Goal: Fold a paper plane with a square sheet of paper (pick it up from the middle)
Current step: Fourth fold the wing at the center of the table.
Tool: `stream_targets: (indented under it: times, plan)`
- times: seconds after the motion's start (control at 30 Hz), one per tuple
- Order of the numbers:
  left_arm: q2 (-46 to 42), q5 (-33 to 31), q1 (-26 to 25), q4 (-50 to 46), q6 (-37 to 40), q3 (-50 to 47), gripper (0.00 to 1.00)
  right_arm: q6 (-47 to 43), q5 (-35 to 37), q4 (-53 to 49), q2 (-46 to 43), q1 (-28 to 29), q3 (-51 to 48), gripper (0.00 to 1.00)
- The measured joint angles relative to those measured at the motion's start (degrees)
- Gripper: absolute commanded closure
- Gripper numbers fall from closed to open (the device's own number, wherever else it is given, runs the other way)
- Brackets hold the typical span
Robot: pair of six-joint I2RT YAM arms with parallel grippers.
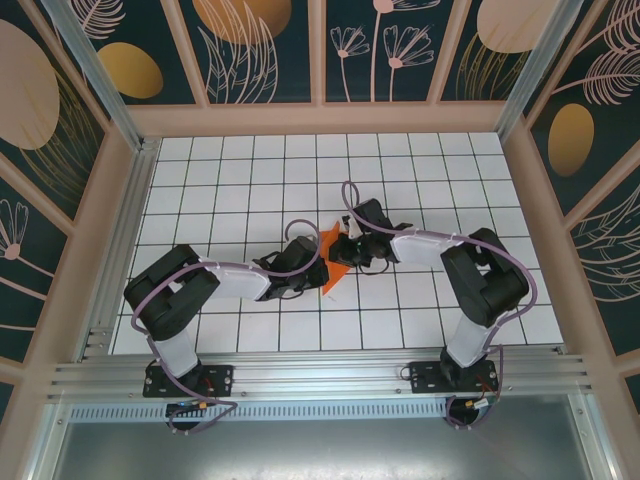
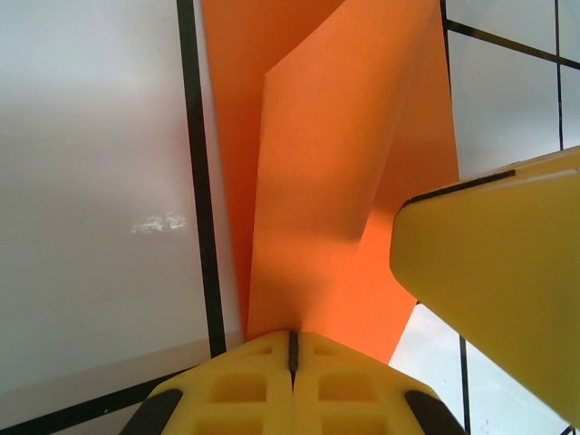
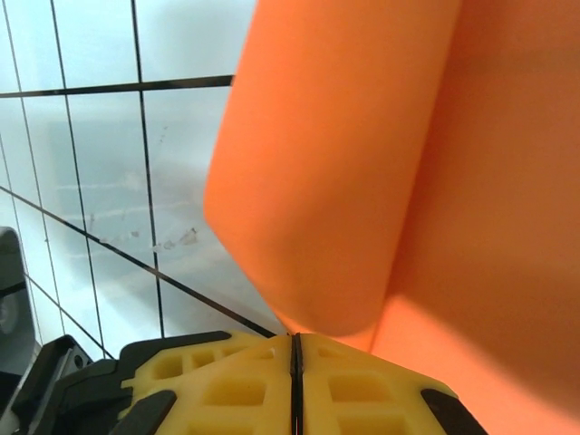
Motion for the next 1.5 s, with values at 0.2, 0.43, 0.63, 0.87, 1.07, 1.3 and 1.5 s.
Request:
stream_targets:
  times: [0.2,0.43,0.63,0.87,1.07,1.3,1.5]
  plan:
    - [0.0,0.02,0.0,0.0,0.0,0.0,0.98,0.0,-1.25,0.76,3.17,-0.33,0.0,0.89]
    - [-0.74,0.37,0.0,-0.35,-0.02,0.0,0.89,0.07,-0.9,0.76,4.37,-0.59,0.04,0.88]
    - [-8.04,0.33,0.42,-0.2,-1.42,-1.64,0.84,0.24,-0.15,0.55,4.66,-0.61,0.15,0.88]
    - [-15.43,-2.47,1.62,3.19,-5.6,-5.62,0.81,1.11,0.79,0.24,4.66,-0.61,0.24,0.87]
    - [-12.04,1.38,1.62,8.07,-6.97,-6.34,0.82,1.53,1.11,-0.13,4.66,-0.61,0.55,0.87]
    - [-6.84,6.34,1.6,11.63,-8.07,-6.34,0.89,1.49,1.11,-0.11,4.66,-0.63,0.57,0.87]
    - [-4.35,8.48,1.6,12.02,-8.17,-6.34,0.9,1.49,0.98,-0.11,4.66,-0.7,0.57,0.87]
